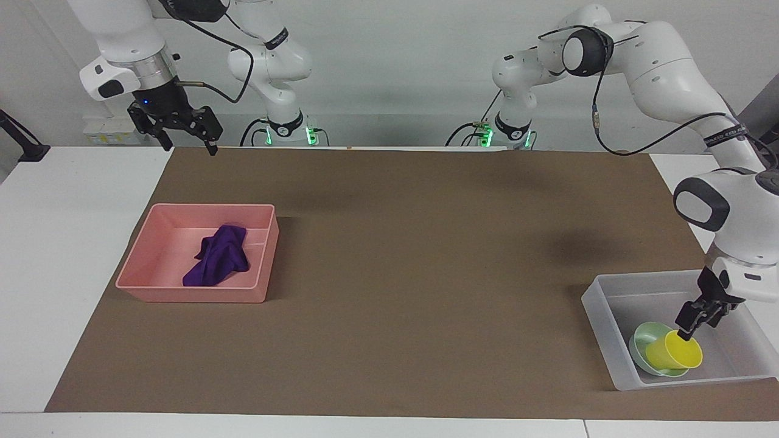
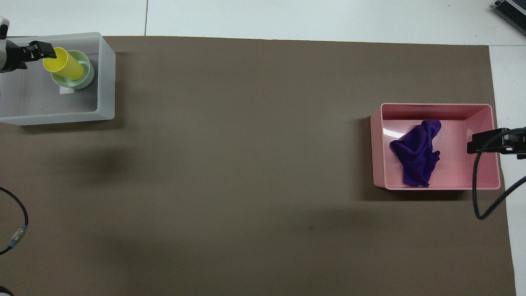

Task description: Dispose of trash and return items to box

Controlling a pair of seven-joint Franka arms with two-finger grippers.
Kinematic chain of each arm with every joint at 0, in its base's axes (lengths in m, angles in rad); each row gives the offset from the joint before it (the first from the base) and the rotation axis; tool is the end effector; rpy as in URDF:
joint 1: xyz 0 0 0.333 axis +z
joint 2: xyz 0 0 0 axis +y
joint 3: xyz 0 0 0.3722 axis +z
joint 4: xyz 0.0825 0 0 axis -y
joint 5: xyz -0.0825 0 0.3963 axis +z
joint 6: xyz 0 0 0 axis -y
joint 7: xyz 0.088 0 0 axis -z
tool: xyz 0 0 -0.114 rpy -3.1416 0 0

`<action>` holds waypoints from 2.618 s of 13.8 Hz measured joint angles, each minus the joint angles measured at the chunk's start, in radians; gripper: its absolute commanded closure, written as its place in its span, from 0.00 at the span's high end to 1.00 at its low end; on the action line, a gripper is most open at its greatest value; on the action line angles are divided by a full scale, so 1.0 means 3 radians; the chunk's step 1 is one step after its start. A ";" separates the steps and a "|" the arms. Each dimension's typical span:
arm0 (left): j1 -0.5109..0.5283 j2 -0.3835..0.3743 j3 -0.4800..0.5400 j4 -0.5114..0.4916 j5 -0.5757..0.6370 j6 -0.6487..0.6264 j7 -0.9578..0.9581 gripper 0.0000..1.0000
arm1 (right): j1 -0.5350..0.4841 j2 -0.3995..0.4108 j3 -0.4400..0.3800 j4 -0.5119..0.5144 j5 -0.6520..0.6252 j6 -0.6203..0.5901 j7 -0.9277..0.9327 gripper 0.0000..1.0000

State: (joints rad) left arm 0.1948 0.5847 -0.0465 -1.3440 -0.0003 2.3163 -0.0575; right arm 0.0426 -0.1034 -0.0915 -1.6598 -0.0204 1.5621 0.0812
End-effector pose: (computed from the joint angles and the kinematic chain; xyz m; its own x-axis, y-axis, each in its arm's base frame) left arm 0.7886 0.1274 0.4643 0.9024 0.2101 0.3762 0.2076 -0.9770 0.0476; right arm 0.5266 -0.0312 0.6862 0.9916 -0.1295 0.0061 -0.1295 -0.9915 0.0105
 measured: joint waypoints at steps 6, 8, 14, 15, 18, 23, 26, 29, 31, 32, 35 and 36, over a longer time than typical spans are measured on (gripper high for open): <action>-0.0285 -0.0876 -0.0030 -0.0720 0.0000 -0.0311 0.0638 1.00 | 0.0000 0.0001 0.0002 0.0006 -0.0024 0.0000 0.0000 1.00; -0.0474 -0.1153 -0.0033 -0.0869 0.0000 -0.0557 0.0638 1.00 | 0.0000 0.0015 0.0001 0.0012 -0.0025 0.0000 0.0000 1.00; -0.0848 -0.1861 -0.0036 -0.1150 -0.0001 -0.1158 0.0490 1.00 | 0.0025 0.0059 -0.0012 0.0020 -0.0028 0.0000 0.0000 1.00; -0.0861 -0.1946 -0.0037 -0.1142 -0.0001 -0.1301 0.0479 1.00 | 0.0032 0.0064 -0.0014 0.0022 -0.0028 0.0000 0.0000 1.00; -0.0846 -0.2070 -0.0002 -0.0917 -0.0001 -0.1811 0.0479 1.00 | 0.0040 0.0067 -0.0022 0.0025 -0.0029 0.0000 0.0000 1.00; -0.0841 -0.1898 0.0021 -0.0385 -0.0001 -0.2600 0.0479 1.00 | 0.0059 0.0067 -0.0018 0.0028 -0.0029 0.0000 0.0000 1.00; -0.0842 -0.1862 0.0020 -0.0351 -0.0001 -0.2791 0.0479 1.00 | 0.0059 0.0067 -0.0018 0.0028 -0.0029 0.0000 0.0000 1.00; -0.0841 -0.1866 0.0021 -0.0361 -0.0001 -0.2825 0.0476 1.00 | 0.0060 0.0067 -0.0017 0.0027 -0.0029 -0.0001 -0.0004 1.00; -0.0841 -0.1867 0.0023 -0.0365 -0.0001 -0.2826 0.0469 1.00 | 0.0062 0.0067 -0.0017 0.0027 -0.0029 -0.0005 -0.0006 1.00; -0.0841 -0.1867 0.0023 -0.0367 -0.0001 -0.2826 0.0464 1.00 | 0.0063 0.0067 -0.0016 0.0027 -0.0029 -0.0006 -0.0007 1.00; -0.0820 -0.1867 0.0032 -0.0375 -0.0001 -0.2826 0.0431 1.00 | 0.0065 0.0067 -0.0015 0.0027 -0.0029 -0.0006 -0.0007 1.00; -0.0791 -0.1867 0.0033 -0.0379 -0.0001 -0.2826 0.0416 1.00 | 0.0065 0.0067 -0.0014 0.0027 -0.0029 -0.0006 -0.0007 1.00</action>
